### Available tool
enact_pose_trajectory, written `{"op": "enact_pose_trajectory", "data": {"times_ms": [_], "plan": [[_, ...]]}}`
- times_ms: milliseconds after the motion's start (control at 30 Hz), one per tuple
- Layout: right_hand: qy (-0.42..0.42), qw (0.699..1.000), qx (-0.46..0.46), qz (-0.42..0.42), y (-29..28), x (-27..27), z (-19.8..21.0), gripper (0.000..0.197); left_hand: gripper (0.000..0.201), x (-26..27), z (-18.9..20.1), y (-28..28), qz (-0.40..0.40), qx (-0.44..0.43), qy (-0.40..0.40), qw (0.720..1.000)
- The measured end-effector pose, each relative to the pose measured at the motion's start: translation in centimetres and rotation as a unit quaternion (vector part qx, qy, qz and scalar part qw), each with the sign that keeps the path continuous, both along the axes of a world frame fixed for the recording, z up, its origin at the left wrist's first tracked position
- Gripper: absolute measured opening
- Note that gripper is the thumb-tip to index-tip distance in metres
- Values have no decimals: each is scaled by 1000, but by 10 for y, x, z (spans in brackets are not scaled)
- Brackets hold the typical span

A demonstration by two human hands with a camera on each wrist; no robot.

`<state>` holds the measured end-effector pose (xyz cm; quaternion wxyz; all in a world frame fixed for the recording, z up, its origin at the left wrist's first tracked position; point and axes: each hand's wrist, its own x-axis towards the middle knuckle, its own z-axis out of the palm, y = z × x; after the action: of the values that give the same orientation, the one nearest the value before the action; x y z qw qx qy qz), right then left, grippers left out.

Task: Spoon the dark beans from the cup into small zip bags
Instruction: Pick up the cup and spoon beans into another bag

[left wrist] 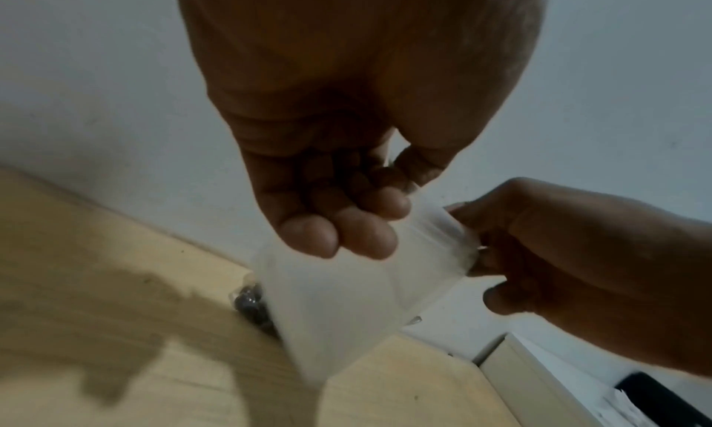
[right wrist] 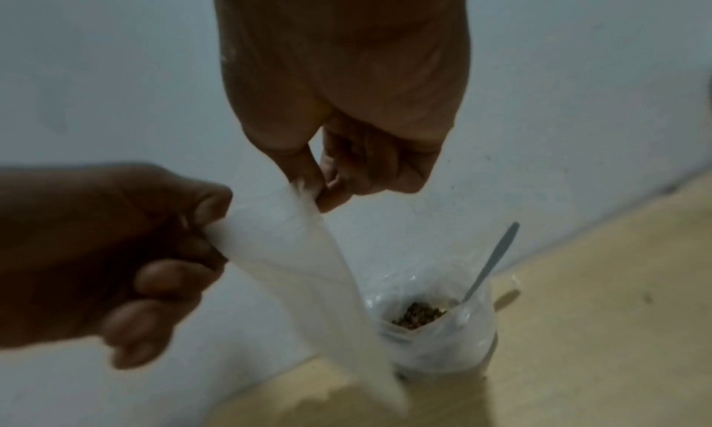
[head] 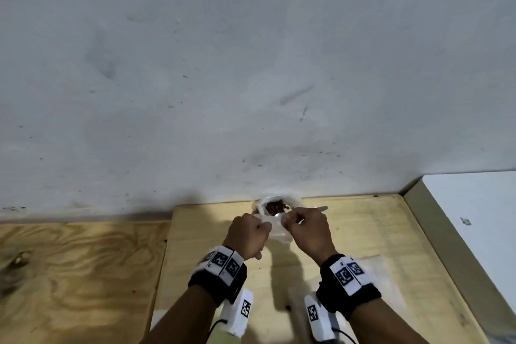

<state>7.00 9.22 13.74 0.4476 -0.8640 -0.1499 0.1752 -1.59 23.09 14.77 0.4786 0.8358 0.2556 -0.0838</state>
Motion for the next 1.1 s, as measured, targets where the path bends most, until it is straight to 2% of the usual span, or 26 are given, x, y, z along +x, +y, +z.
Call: {"op": "enact_pose_trajectory", "data": {"times_ms": [33,100,167,233,300,367,433,467,567,600,633,667,733,800,900,1000,1100], "plan": [[-54,998,-35,-11,1,1,-1,28,44,1,2,-2,-8,12,6,1000],[-102,994,-45,4,0,2,-3,17,44,5,3,-4,-2,14,11,1000],[-117,988,-51,83,-2,4,-6,20,44,10,5,-5,21,2,1,1000],[-100,975,-92,176,-4,5,-8,24,40,15,5,-3,23,-29,-7,999],[-69,968,-97,222,-7,11,-11,22,38,19,4,-1,5,-45,-8,999],[-40,972,-66,220,-11,18,-16,25,37,22,-3,-2,-32,-33,-34,998],[-9,981,-15,191,-15,26,-22,27,31,22,-10,-2,-55,30,-104,993],[12,984,19,176,-16,29,-24,23,38,20,-13,-2,-63,80,-132,986],[88,979,80,164,-19,41,-18,20,122,21,-22,-4,-140,231,-124,955],[112,973,91,178,-19,44,-17,25,135,23,-24,-5,-159,261,-110,946],[118,971,88,188,-18,46,-14,31,136,27,-26,-7,-170,273,-102,941],[109,971,88,192,-17,49,-14,33,132,30,-30,-9,-171,279,-102,940],[60,981,50,179,-15,54,-15,20,115,37,-33,-12,-169,282,-129,936],[23,984,-5,177,-16,61,-19,25,103,41,-34,-12,-167,283,-144,934],[9,985,-29,169,-13,65,-25,30,105,41,-41,-8,-172,298,-132,930],[62,986,6,154,-8,63,-37,25,102,42,-50,-7,-167,282,-120,937],[147,981,66,110,-6,62,-48,13,94,41,-53,-4,-94,208,-82,970]]}}
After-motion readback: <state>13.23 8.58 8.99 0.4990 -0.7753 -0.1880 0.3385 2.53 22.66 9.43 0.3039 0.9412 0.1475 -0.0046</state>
